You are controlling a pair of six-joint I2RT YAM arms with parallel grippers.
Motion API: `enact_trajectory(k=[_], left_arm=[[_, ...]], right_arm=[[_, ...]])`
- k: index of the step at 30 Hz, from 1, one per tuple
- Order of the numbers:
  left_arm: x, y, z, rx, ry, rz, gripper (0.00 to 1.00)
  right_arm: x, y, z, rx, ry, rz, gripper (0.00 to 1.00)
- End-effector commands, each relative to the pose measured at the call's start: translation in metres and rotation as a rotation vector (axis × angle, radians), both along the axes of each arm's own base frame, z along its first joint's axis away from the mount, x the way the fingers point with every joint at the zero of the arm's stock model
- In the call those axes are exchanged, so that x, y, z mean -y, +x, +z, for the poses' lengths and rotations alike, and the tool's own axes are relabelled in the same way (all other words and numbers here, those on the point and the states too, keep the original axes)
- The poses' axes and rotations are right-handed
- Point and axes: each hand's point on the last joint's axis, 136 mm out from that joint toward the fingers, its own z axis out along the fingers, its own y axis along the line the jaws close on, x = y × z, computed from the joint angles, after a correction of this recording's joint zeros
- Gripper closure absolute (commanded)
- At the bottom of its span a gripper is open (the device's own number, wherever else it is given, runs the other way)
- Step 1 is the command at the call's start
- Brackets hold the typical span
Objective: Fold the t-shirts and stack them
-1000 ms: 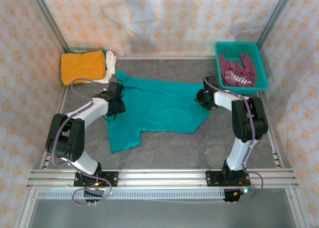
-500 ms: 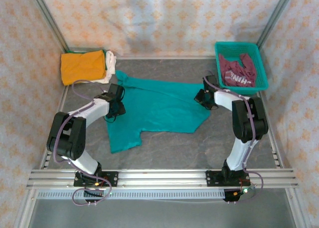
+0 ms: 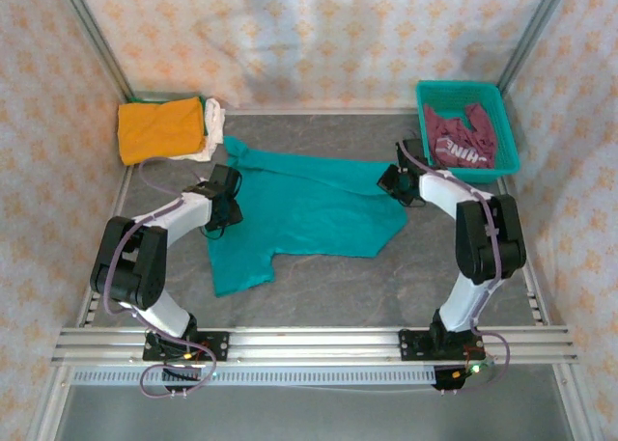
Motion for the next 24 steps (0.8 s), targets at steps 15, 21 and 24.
enact_trajectory(k=[15, 21, 24], left_arm=[[-0.029, 0.005, -0.001, 0.001, 0.095, 0.069, 0.52], [-0.034, 0.002, -0.004, -0.008, 0.114, 0.085, 0.52], [-0.036, 0.001, -0.001, -0.009, 0.124, 0.085, 0.52]], right_arm=[[0.031, 0.174, 0.074, 0.285, 0.131, -0.246, 1.00], [0.049, 0.218, 0.065, 0.282, 0.162, -0.351, 0.83], [0.054, 0.230, 0.084, 0.300, 0.112, -0.329, 0.76]])
